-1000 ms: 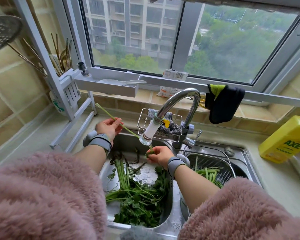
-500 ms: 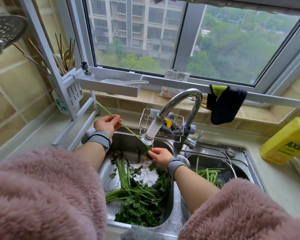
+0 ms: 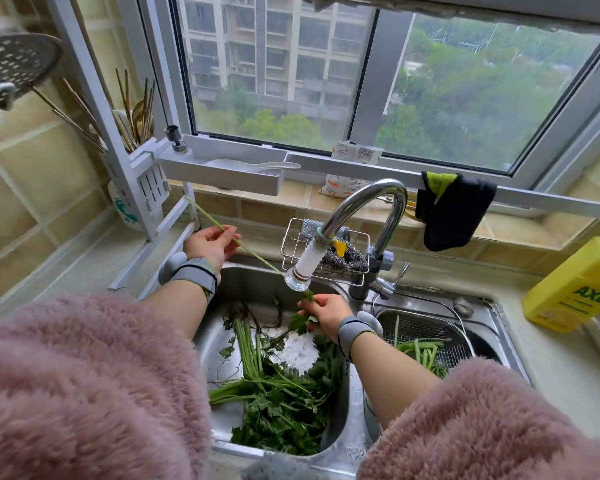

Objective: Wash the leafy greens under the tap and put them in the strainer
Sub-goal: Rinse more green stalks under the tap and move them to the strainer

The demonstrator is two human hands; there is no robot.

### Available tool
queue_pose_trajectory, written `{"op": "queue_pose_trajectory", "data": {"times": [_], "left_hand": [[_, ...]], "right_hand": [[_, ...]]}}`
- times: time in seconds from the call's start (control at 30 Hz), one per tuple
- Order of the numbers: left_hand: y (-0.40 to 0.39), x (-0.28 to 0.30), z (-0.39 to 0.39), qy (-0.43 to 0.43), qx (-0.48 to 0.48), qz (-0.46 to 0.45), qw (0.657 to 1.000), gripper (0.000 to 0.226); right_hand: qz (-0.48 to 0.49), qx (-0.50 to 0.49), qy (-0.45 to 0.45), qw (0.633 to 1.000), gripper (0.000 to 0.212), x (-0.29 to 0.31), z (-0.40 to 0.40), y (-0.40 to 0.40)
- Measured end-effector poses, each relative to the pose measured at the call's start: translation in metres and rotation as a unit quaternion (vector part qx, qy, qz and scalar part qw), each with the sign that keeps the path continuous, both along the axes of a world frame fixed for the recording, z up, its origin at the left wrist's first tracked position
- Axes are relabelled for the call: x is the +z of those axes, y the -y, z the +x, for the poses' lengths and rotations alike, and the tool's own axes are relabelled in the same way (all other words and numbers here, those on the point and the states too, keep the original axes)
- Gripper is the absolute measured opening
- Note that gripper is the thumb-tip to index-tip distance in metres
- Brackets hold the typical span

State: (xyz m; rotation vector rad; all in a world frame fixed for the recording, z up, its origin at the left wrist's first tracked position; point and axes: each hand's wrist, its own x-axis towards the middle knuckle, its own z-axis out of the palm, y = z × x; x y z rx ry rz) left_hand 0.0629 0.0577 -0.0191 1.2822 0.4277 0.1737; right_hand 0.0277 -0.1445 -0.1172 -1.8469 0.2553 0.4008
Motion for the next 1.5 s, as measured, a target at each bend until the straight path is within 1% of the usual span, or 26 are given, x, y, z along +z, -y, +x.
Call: {"op": "queue_pose_trajectory", "data": {"times": [0.07,0.17,0.23,0.3,0.37,0.4,0.5,0.57,0.67,0.73,0.77,0.8,0.83,0.87,0.93,1.03,1.13,1.17,1.23,1.3,1.43,1.5], "left_hand": [[-0.001,-0.001,0.001,-0.002,0.002,0.004,1.000,0.020],[-0.003,-0.003,0.003,-0.007,0.002,0.007,1.000,0.020],[-0.004,-0.003,0.003,-0.009,0.004,0.007,1.000,0.020],[-0.005,-0.003,0.003,-0.011,0.006,0.009,1.000,0.020],[-0.005,-0.003,0.002,-0.013,0.005,0.013,1.000,0.019],[-0.005,-0.003,0.002,-0.013,0.004,0.015,1.000,0.019],[-0.004,-0.002,0.000,-0.020,0.007,0.022,1.000,0.016],[-0.005,-0.004,-0.001,-0.041,-0.007,0.034,0.999,0.006],[-0.002,-0.014,-0.009,-0.090,-0.056,0.037,0.994,0.017],[0.003,-0.023,-0.018,-0.129,-0.092,0.044,0.986,0.015],[0.007,-0.027,-0.023,-0.146,-0.105,0.046,0.983,0.012],[0.010,-0.032,-0.027,-0.159,-0.116,0.052,0.979,0.007],[0.013,-0.035,-0.030,-0.169,-0.126,0.053,0.976,0.003],[0.016,-0.040,-0.032,-0.179,-0.136,0.062,0.972,0.010],[0.025,-0.047,-0.036,-0.188,-0.167,0.073,0.965,0.020],[0.046,-0.054,-0.044,-0.204,-0.217,0.082,0.951,0.020],[0.059,-0.060,-0.049,-0.224,-0.234,0.080,0.943,0.018],[0.065,-0.062,-0.051,-0.229,-0.248,0.080,0.938,0.017],[0.071,-0.064,-0.057,-0.249,-0.290,0.111,0.917,0.014],[0.072,-0.067,-0.059,-0.263,-0.327,0.150,0.895,0.016],[0.080,-0.073,-0.058,-0.297,-0.374,0.196,0.856,0.015],[0.088,-0.074,-0.058,-0.305,-0.394,0.223,0.838,0.016]], "right_hand": [[-0.040,0.029,0.011,0.999,0.007,-0.002,0.000,0.001],[-0.057,0.020,0.002,0.998,0.010,-0.001,-0.001,0.003],[-0.063,0.004,-0.002,0.998,0.019,0.002,-0.002,0.004],[-0.057,0.001,0.000,0.998,0.023,0.003,-0.003,0.004],[-0.036,0.004,-0.009,0.999,0.016,0.002,-0.002,0.003],[-0.022,0.006,-0.011,1.000,0.018,0.002,-0.002,0.002],[0.009,-0.004,-0.038,0.999,0.046,0.004,0.000,0.001],[0.008,0.002,-0.066,0.998,0.055,0.010,-0.001,0.000],[-0.010,0.035,-0.075,0.997,0.050,0.021,-0.004,-0.001],[-0.004,0.051,-0.066,0.997,0.051,0.025,-0.007,-0.002],[0.000,0.058,-0.070,0.996,0.055,0.025,-0.008,-0.001],[0.007,0.061,-0.084,0.995,0.055,0.025,-0.008,0.000],[0.012,0.063,-0.105,0.992,0.047,0.025,-0.009,0.002],[0.024,0.068,-0.123,0.990,0.041,0.024,-0.012,0.004],[0.027,0.096,-0.109,0.989,0.043,0.022,-0.017,0.010],[-0.036,0.161,-0.058,0.985,0.042,0.021,-0.027,0.017],[-0.130,0.225,-0.033,0.965,0.030,0.025,-0.032,0.016],[-0.155,0.226,-0.026,0.961,0.027,0.023,-0.034,0.021],[-0.184,0.214,-0.023,0.959,0.024,0.022,-0.038,0.032],[-0.217,0.201,-0.034,0.955,0.024,0.024,-0.042,0.050],[-0.299,0.150,-0.107,0.936,0.018,0.022,-0.053,0.107],[-0.347,0.101,-0.144,0.921,0.028,0.019,-0.057,0.135]]}}
